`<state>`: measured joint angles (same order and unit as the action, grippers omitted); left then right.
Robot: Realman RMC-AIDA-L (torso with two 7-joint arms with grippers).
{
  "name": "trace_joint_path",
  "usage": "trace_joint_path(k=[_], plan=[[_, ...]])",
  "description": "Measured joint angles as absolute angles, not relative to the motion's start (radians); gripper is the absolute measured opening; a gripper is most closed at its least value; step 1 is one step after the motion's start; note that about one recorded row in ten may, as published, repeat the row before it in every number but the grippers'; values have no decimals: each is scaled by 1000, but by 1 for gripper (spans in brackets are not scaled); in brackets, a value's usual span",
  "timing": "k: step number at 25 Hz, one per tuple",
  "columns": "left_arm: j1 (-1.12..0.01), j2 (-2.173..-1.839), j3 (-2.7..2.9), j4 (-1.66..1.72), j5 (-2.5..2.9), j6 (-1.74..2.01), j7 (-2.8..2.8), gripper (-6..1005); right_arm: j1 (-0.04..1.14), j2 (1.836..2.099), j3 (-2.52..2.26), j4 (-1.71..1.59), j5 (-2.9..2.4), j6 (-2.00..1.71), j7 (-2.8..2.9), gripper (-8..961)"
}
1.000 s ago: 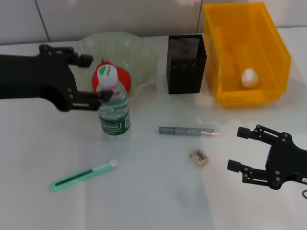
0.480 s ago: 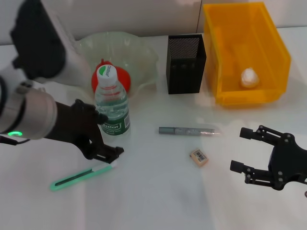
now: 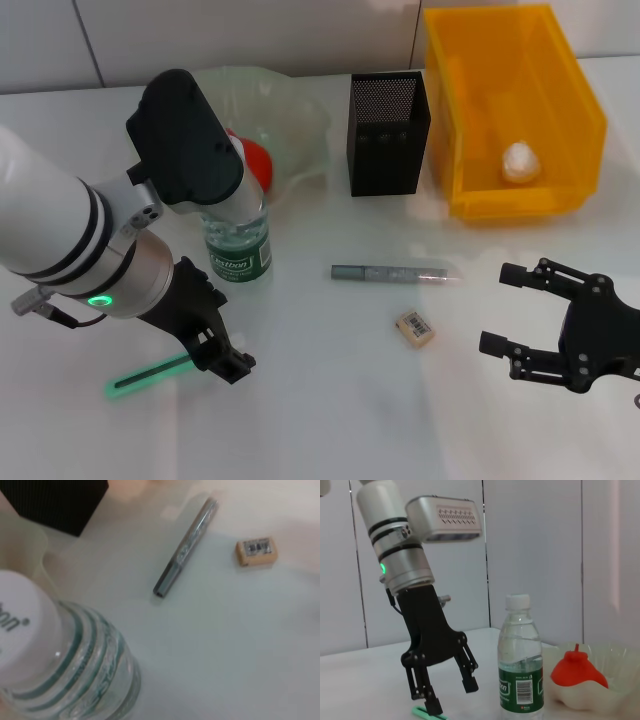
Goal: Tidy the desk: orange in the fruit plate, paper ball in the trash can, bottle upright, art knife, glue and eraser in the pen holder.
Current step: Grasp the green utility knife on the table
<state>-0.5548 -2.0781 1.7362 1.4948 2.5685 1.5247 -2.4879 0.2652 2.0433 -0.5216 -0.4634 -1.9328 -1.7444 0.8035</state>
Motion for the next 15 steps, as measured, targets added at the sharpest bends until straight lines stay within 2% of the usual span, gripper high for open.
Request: trace_joint_path(k=[6, 15], plan=[[-608, -2079, 1732, 1367, 2588, 1492, -2486, 738, 268, 2043, -522, -463, -1933, -1742, 801, 815], [-618, -2079, 1733, 1320, 2624, 1483, -2480, 718, 268, 2045, -523, -463, -1941, -1741, 801, 815]])
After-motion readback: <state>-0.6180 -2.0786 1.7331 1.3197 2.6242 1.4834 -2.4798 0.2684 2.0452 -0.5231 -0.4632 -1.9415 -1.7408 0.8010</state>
